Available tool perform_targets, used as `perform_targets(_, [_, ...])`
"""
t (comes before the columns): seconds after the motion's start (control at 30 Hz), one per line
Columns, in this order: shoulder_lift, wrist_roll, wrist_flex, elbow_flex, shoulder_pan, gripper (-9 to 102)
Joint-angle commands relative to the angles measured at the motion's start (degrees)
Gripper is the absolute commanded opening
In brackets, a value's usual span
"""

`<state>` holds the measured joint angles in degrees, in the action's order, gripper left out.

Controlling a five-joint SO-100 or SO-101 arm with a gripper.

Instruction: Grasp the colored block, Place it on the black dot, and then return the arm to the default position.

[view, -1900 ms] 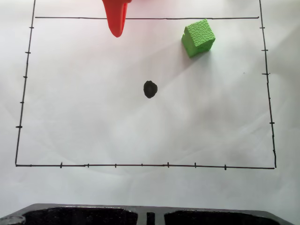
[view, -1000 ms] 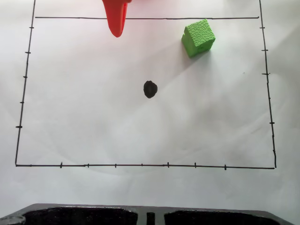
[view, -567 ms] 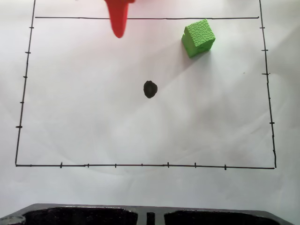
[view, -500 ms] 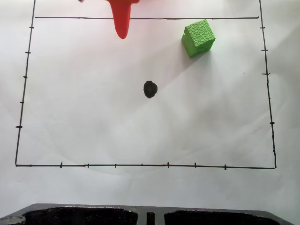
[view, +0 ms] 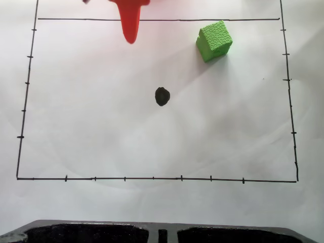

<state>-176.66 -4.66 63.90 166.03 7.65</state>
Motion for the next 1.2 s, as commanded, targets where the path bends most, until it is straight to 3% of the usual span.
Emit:
perform_targets(0.0, [11.16,-0.62,-0.79,-10.99,-2.29,0])
perform_targets(0.13, [21.62,-2.37,1.76,-21.88,-6.59,0])
perform_targets(0.37, [34.89,-8.00,20.30,-39.99,-16.79,0])
perform_targets(0.43, [37.62,-10.37,22.15,-42.36,-19.42,0])
perform_targets(0.9, [46.67,-21.88,26.81,-45.35,-39.29,0])
perform_targets(1.17, [48.52,-21.97,24.96,-45.35,-40.25,6])
